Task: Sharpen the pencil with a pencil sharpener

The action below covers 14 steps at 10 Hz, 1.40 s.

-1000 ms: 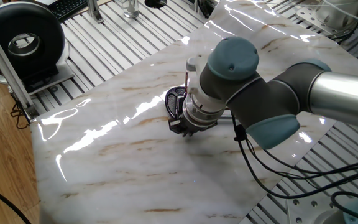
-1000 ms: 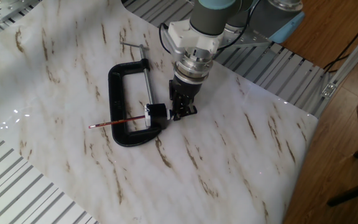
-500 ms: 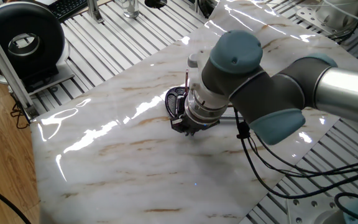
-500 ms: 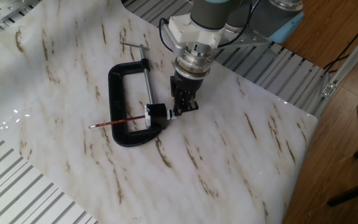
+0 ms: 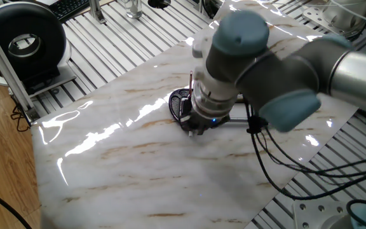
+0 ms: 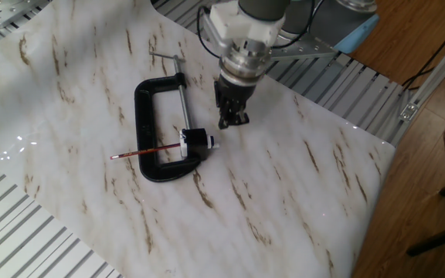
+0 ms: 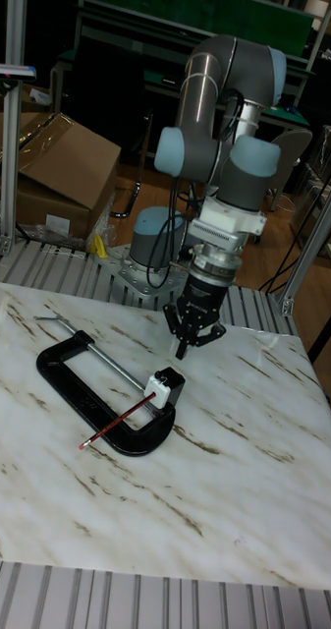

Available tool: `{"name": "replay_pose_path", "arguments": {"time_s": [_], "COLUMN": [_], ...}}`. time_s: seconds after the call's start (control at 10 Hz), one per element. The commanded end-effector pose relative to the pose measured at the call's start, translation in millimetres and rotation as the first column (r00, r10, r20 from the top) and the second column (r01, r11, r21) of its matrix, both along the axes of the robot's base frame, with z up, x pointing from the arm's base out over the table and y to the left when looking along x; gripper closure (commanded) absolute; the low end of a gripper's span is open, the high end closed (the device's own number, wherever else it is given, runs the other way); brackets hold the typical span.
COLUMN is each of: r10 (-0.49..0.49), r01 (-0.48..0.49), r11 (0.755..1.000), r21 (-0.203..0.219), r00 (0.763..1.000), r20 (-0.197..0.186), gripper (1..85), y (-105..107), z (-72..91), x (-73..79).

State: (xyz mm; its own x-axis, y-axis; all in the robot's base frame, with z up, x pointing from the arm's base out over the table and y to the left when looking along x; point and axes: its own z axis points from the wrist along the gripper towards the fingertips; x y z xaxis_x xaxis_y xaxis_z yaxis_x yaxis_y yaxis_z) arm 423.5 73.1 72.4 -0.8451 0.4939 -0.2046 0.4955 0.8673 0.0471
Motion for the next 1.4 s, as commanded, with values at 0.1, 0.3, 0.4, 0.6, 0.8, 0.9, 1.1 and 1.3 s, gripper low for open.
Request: {"name": "replay_pose_path", "arguments": {"time_s": [0.1,0.3,0.4,0.6,0.8,0.9,1.1,1.3], "r10": [0.115,0.192,0.227,0.241,0.291,0.316,0.325,0.342], "r01": [-0.115,-0.191,-0.226,-0.242,-0.289,-0.314,-0.323,-0.34], "r11": [0.993,0.981,0.974,0.97,0.957,0.949,0.946,0.94], "r21": [0.006,0.021,0.03,0.009,0.032,0.039,0.04,0.034], "r00": [0.988,0.967,0.959,0.96,0.95,0.943,0.94,0.934], "r20": [-0.101,-0.168,-0.17,-0.139,-0.112,-0.105,-0.101,-0.1], "gripper": [84.7,84.7,84.7,84.7,84.7,84.7,84.7,84.7], "y": [-2.1,-16.0,-23.0,-23.8,-18.2,-18.0,-17.3,-18.1], "z": [50.8,70.0,70.6,65.3,58.5,53.9,50.3,50.3], "x": [-12.1,-12.2,-5.2,16.3,37.2,44.9,49.7,50.4]}}
